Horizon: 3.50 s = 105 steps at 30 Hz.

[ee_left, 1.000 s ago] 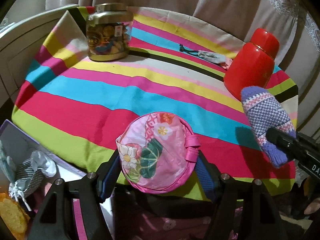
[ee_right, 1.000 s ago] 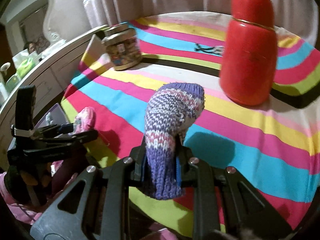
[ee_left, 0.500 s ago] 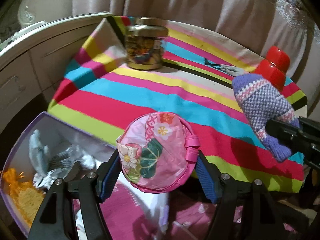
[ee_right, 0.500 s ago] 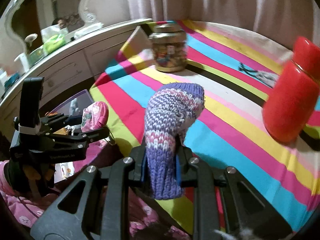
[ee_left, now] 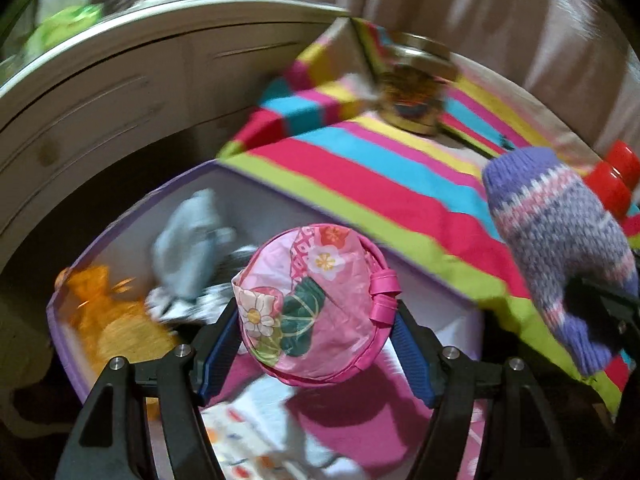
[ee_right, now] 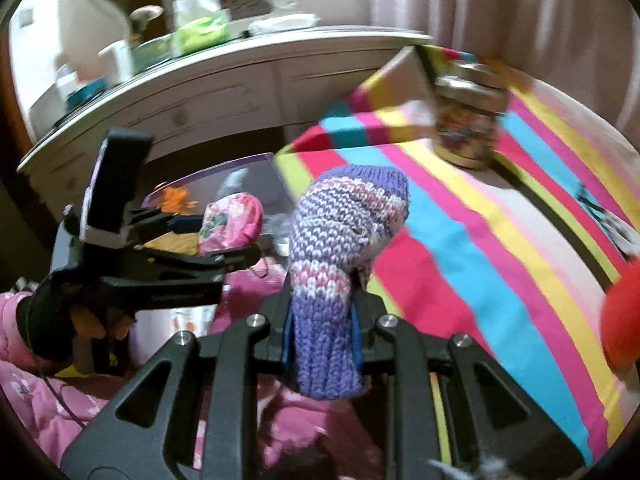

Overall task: Organize soft objects
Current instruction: 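Carry the pouch and mitten over the white box and open both grippers, then move back over the table and grasp the pink fleece cloth with the right gripper, then grasp the grey drawstring bag with the left gripper while the right gripper lifts the pink cloth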

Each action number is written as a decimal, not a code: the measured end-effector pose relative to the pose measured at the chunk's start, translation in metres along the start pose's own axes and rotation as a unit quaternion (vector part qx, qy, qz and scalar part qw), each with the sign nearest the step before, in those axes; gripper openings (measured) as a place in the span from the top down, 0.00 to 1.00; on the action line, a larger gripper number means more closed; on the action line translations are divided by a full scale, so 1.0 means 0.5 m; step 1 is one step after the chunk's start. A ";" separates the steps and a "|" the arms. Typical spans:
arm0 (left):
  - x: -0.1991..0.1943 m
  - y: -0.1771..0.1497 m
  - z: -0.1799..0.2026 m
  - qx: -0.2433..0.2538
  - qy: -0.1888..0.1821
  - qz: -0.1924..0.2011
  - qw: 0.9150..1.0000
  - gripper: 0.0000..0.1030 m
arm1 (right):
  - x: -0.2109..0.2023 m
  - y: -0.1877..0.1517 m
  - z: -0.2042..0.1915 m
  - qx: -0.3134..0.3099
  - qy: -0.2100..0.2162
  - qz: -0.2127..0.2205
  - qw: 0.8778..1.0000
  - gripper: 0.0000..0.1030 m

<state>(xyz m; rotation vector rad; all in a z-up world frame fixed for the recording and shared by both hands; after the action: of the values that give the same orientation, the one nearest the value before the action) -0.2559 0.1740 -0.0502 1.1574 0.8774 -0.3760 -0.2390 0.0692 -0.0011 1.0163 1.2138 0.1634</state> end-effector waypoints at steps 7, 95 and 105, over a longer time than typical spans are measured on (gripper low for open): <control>-0.066 0.031 -0.136 -0.084 0.082 0.070 0.991 0.17 | 0.059 0.008 -0.109 -0.052 0.059 -0.011 0.997 0.48; 0.573 0.398 1.235 0.396 -0.318 -0.069 0.859 0.91 | -0.334 -0.334 1.141 0.438 -0.330 0.097 0.830 0.74; 0.420 0.356 0.925 0.300 -0.267 -0.063 0.914 0.91 | -0.350 -0.417 0.951 0.434 -0.343 0.036 0.833 0.73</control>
<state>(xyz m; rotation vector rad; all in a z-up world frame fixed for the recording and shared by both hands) 0.1809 -0.1401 -0.0380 1.4557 0.3490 -1.0685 0.0039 -0.4209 -0.0341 1.7105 0.5383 -0.7192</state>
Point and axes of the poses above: each gripper's, at about its wrist camera, not at the fingertips, and x roughly the way its jaws point, z to its right, y to its top, the point moved 10 cm from there along x, roughly the way its jaws point, and after that the axes turned 1 degree about z, right-handed, at the moved point
